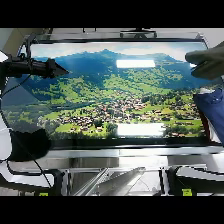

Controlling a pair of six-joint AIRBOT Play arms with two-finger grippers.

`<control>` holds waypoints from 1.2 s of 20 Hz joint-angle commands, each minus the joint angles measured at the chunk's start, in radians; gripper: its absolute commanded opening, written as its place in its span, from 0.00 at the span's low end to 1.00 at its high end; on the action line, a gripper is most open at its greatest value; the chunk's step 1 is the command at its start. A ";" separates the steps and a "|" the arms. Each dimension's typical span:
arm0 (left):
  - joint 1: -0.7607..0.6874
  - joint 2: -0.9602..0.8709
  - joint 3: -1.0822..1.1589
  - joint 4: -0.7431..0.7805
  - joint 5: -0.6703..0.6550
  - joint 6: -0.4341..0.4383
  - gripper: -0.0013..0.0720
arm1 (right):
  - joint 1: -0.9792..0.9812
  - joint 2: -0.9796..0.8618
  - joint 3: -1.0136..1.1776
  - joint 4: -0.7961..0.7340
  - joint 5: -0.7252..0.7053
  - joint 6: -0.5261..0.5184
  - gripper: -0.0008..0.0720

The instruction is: Fold the shirts.

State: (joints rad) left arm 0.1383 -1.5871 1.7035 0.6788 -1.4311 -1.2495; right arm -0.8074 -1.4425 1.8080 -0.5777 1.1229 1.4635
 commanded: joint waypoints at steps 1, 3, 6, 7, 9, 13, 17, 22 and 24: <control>-0.001 0.000 0.000 0.001 0.008 0.000 0.02 | -0.124 -0.014 0.010 -0.068 0.091 0.123 0.03; -0.001 0.000 0.000 0.001 -0.006 0.000 0.02 | -0.183 -0.014 -0.013 -0.332 0.270 0.123 0.03; -0.003 0.000 0.000 0.001 -0.039 0.000 0.02 | -0.238 0.007 -0.139 -0.639 0.453 0.117 0.03; -0.003 0.000 0.000 0.001 -0.046 0.000 0.02 | -0.266 0.031 -0.206 -0.687 0.466 0.145 0.03; -0.010 0.000 0.000 0.002 -0.052 0.000 0.02 | -0.323 0.074 -0.328 -0.725 0.455 0.209 0.03; -0.025 0.000 0.000 0.002 -0.061 0.001 0.02 | -0.388 0.076 -0.442 -0.725 0.463 0.213 0.13; -0.047 0.000 0.000 0.002 -0.060 0.001 0.02 | -0.390 0.069 -0.444 -0.751 0.512 0.214 0.86; -0.047 0.000 0.002 -0.002 -0.060 0.001 0.02 | -0.376 0.073 -0.419 -0.417 0.497 0.209 0.12; -0.047 0.006 0.002 -0.011 -0.061 0.000 0.02 | -0.327 0.090 -0.419 -0.220 0.427 0.153 0.10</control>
State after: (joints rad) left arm 0.0921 -1.5860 1.7039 0.6769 -1.4895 -1.2495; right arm -1.1709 -1.3655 1.3849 -1.0679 1.6131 1.6745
